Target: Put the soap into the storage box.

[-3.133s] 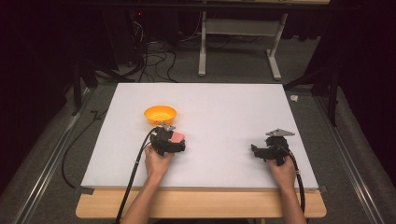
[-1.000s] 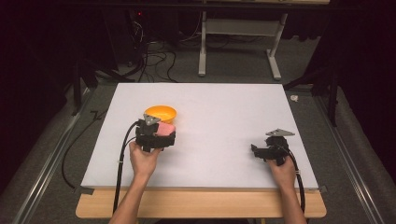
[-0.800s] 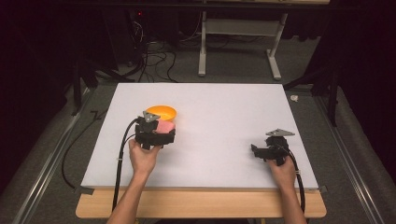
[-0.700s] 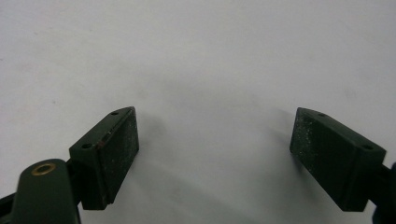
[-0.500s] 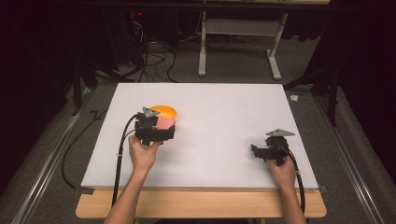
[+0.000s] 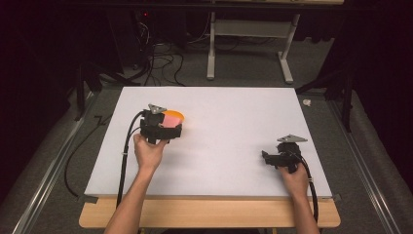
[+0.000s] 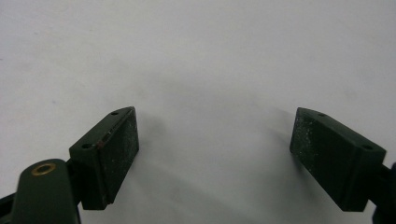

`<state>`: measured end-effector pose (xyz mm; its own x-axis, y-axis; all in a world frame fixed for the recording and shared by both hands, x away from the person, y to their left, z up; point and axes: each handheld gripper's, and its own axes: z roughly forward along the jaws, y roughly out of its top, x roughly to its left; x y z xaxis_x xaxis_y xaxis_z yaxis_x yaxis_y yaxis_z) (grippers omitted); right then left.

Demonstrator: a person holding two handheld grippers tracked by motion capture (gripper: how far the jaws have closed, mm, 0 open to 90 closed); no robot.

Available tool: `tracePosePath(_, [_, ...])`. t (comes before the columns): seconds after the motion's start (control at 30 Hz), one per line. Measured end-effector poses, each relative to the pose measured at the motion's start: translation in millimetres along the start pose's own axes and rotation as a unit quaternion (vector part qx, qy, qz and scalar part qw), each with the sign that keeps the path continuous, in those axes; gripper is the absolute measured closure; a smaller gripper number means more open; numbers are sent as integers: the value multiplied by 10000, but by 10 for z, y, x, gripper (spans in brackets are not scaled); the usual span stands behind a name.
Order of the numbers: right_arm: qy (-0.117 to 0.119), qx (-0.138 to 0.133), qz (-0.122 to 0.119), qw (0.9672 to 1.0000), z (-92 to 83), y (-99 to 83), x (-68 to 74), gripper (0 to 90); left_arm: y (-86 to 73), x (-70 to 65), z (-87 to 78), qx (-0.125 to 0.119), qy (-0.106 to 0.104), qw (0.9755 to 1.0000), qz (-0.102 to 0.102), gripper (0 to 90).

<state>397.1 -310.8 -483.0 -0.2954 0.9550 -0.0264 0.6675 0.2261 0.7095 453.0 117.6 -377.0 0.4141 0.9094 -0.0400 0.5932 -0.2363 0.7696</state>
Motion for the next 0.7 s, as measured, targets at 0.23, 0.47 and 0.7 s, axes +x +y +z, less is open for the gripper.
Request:
tracePosePath(0.23, [-2,0,0,10000,0,0,0,160,61,67,54,8,-22,9999,-163,134])
tracePosePath(0.47, [-1,0,-1,10000,0,0,0,160,94,101,132,113,39,9998,-178,135])
tracePosePath(0.7, [-1,0,0,10000,0,0,0,160,152,143,235,163,98,9995,-251,134])
